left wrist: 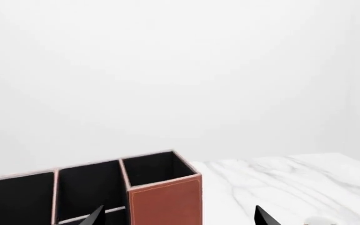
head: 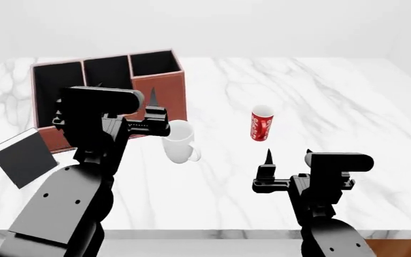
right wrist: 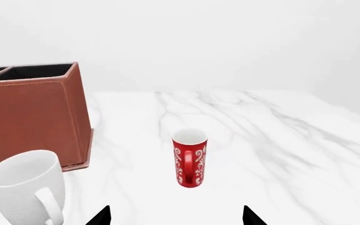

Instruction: Pick up the red mug and place it to the right of the caddy.

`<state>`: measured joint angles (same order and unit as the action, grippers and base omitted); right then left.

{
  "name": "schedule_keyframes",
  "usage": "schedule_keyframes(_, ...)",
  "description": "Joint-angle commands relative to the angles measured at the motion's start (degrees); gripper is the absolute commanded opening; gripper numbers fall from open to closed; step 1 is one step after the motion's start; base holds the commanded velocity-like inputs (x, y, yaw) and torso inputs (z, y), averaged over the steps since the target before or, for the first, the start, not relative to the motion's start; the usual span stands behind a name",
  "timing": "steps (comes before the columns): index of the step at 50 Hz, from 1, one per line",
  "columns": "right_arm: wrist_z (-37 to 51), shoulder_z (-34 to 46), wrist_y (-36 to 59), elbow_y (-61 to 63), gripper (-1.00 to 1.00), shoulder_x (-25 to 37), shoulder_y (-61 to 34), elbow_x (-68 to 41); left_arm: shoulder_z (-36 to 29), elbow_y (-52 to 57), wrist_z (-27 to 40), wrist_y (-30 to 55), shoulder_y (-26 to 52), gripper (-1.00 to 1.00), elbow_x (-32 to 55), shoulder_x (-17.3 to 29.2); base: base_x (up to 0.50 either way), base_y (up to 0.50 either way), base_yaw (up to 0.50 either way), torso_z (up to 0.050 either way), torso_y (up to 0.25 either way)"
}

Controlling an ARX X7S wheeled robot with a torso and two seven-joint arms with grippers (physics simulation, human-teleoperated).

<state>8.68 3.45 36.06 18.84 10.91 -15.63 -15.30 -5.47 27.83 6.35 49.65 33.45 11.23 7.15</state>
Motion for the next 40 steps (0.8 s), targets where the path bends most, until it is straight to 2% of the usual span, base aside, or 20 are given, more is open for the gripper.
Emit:
schedule_keyframes(1,0.9,-0.2,5.0,2.0,1.0,1.2,-3.1,-1.4,-0.2,3.1,0.7,7.4,6.8,1.0,1.3,0.3,0.5,0.0,0.0,0.0,0.0)
schedule_keyframes(40,1.2,0.6,3.6,-0.3,1.0,1.7,-2.9,-2.2,-1.7,1.9,2.4,5.5,6.5,1.0,1.9,1.6,0.5,0.0,0.0,0.0,0.001)
